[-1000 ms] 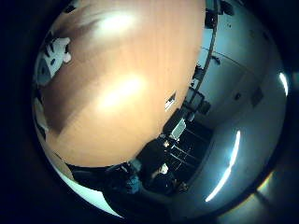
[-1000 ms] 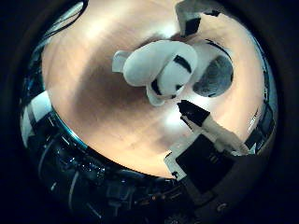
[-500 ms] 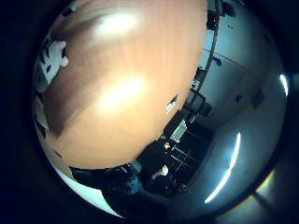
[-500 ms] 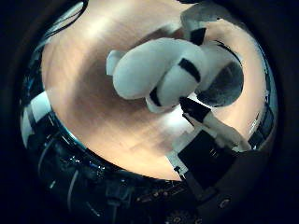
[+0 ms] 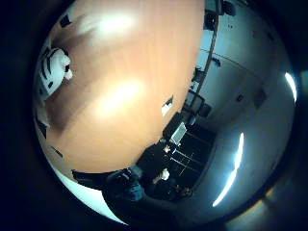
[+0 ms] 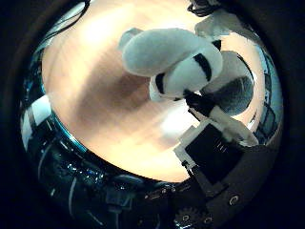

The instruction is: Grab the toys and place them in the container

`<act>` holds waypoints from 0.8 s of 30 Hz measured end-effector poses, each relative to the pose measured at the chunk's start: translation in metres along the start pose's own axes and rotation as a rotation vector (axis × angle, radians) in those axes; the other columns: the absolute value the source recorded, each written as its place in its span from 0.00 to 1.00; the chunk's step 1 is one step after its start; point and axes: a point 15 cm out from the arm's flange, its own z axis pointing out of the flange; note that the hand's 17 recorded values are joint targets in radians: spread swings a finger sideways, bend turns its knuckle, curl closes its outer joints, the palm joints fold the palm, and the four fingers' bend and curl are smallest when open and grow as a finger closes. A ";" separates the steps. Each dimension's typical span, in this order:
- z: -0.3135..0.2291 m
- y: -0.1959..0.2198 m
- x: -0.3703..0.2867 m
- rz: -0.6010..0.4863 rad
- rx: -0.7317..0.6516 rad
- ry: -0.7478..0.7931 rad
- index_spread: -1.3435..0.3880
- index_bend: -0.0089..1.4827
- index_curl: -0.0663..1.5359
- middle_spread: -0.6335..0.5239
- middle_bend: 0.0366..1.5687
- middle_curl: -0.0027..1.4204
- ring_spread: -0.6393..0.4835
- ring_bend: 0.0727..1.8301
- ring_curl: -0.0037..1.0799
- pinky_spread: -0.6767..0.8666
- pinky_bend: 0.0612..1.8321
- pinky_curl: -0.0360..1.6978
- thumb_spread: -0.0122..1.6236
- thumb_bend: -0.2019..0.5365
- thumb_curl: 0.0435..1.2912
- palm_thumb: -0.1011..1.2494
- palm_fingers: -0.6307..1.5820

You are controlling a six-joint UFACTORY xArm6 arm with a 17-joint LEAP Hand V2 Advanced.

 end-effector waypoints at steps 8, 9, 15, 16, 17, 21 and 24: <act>-0.045 0.050 0.035 0.062 -0.098 0.070 0.53 0.88 0.39 0.18 0.30 0.33 0.54 0.06 0.12 0.66 0.06 0.10 0.55 0.24 0.26 0.85 0.47; -0.053 0.057 0.040 0.078 -0.106 0.082 0.54 0.88 0.39 0.18 0.30 0.33 0.54 0.06 0.12 0.66 0.06 0.10 0.55 0.25 0.26 0.85 0.47; -0.103 0.083 0.086 0.171 -0.099 0.131 0.54 0.89 0.38 0.16 0.30 0.34 0.53 0.06 0.12 0.66 0.06 0.11 0.57 0.25 0.26 0.84 0.47; -0.109 0.081 0.088 0.180 -0.088 0.120 0.54 0.89 0.38 0.16 0.30 0.34 0.53 0.06 0.12 0.66 0.06 0.11 0.57 0.25 0.26 0.84 0.47; -0.118 0.079 0.092 0.192 -0.073 0.107 0.54 0.89 0.38 0.16 0.30 0.34 0.52 0.06 0.12 0.66 0.06 0.11 0.57 0.25 0.26 0.84 0.47; -0.165 0.071 0.109 0.242 0.002 0.072 0.54 0.89 0.38 0.15 0.30 0.34 0.52 0.06 0.12 0.66 0.06 0.11 0.57 0.25 0.26 0.84 0.48; -0.216 0.061 0.124 0.265 0.074 0.099 0.54 0.89 0.38 0.14 0.30 0.34 0.52 0.06 0.12 0.66 0.06 0.11 0.57 0.25 0.26 0.84 0.48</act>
